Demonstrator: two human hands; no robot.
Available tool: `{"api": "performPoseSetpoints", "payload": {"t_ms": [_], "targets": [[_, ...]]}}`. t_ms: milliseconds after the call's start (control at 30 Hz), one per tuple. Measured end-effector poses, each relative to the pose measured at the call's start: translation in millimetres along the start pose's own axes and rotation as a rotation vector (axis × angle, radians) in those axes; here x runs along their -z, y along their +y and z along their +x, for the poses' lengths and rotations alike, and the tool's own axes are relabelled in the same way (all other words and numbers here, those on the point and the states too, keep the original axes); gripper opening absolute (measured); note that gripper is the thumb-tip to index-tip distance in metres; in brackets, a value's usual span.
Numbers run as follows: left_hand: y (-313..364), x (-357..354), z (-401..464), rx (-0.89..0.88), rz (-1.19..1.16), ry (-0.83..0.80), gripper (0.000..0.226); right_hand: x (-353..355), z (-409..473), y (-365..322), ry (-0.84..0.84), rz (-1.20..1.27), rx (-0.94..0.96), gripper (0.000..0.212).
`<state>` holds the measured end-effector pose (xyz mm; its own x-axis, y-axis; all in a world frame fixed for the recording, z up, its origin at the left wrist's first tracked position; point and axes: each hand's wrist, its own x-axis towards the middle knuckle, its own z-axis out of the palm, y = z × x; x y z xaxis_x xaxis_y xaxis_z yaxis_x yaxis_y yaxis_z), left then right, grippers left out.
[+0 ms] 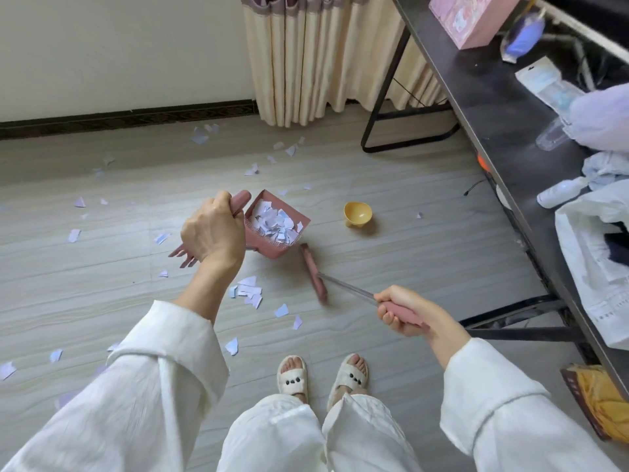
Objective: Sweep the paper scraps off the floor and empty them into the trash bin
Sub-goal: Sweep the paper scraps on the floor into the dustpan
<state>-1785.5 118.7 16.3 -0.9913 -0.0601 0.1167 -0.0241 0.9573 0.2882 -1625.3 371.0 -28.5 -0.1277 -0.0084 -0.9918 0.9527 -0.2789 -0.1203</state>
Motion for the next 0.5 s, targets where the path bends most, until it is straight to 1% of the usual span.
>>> {"api": "performPoseSetpoints", "payload": {"t_ms": [200,300,433,500], "targets": [[22.1,-21.5,8.6,-0.028,-0.005,-0.075,0.012,28.2,-9.6,-14.7,0.175,0.083,0.072,0.029],[35.9,-36.4,12.6,-0.052,0.0,-0.119,0.012,34.4,0.1,-23.0,0.294,0.125,0.154,0.027],[59.0,-61.3,22.3,-0.099,0.031,-0.135,0.011,54.5,20.8,-45.6,0.416,0.292,0.286,0.024],[77.1,-78.7,26.0,-0.108,0.03,-0.155,0.012,73.8,35.8,-62.6,0.469,0.327,0.321,0.017]]}}
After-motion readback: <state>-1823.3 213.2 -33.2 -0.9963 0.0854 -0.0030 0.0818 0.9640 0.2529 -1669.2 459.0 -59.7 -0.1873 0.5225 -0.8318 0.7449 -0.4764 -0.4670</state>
